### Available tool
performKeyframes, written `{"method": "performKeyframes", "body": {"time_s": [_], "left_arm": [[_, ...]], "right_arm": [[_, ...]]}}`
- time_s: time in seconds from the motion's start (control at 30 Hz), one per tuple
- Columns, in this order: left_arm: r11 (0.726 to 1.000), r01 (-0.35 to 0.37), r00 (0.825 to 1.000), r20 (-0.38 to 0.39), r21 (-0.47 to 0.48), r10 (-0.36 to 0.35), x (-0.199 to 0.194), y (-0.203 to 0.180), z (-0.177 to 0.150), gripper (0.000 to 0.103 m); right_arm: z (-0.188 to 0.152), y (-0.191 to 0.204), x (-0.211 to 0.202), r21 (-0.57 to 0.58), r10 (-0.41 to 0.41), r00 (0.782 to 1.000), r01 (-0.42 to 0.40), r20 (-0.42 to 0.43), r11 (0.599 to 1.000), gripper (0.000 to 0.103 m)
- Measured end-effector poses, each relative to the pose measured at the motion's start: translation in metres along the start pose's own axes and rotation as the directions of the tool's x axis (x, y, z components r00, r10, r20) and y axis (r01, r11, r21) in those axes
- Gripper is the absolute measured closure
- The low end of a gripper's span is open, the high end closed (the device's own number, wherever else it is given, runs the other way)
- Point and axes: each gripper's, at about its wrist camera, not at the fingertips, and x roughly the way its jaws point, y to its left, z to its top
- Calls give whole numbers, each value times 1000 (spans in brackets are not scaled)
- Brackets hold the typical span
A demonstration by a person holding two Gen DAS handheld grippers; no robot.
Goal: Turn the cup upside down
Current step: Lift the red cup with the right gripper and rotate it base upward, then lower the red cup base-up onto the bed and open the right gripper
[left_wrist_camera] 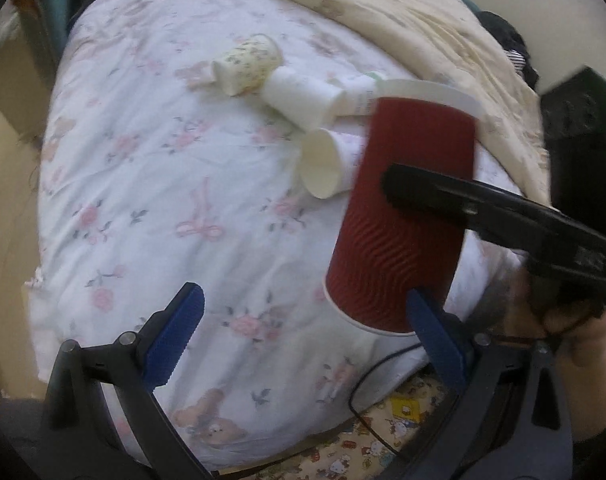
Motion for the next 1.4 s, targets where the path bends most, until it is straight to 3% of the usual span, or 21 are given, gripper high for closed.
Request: {"method": "performKeyframes", "body": {"time_s": [0.2,0.43,0.57,0.77,0.87,1.03,1.17,1.4], "left_arm": [[996,-63,998,-8,-63,63,4,17,2,3],[994,-94,995,10,-55,95,-2,21,2,3],[961,-212,975,32,-179,221,-11,49,-2,3],[910,-265,957,30,-319,289,-23,84,-8,3],[897,-276,954,18,-346,301,-24,94,-10,3],[891,-264,959,3,-370,285,-23,100,-10,2],[896,-254,961,13,-364,278,-26,95,-9,2],[903,-238,965,18,-357,261,-28,90,-9,2]], "right_arm": [[-2,4,-5,-21,3,1000,-3,-1,1000,30],[2,9,-9,-50,-31,999,32,15,998,30],[21,23,-5,-118,-88,996,89,9,989,30],[46,46,37,-263,-212,977,207,10,942,30],[52,52,72,-324,-266,964,251,-2,912,30],[51,57,111,-353,-288,956,252,-52,901,30],[48,55,132,-376,-334,939,283,-77,882,30],[46,53,140,-363,-344,931,282,-119,888,28]]}}
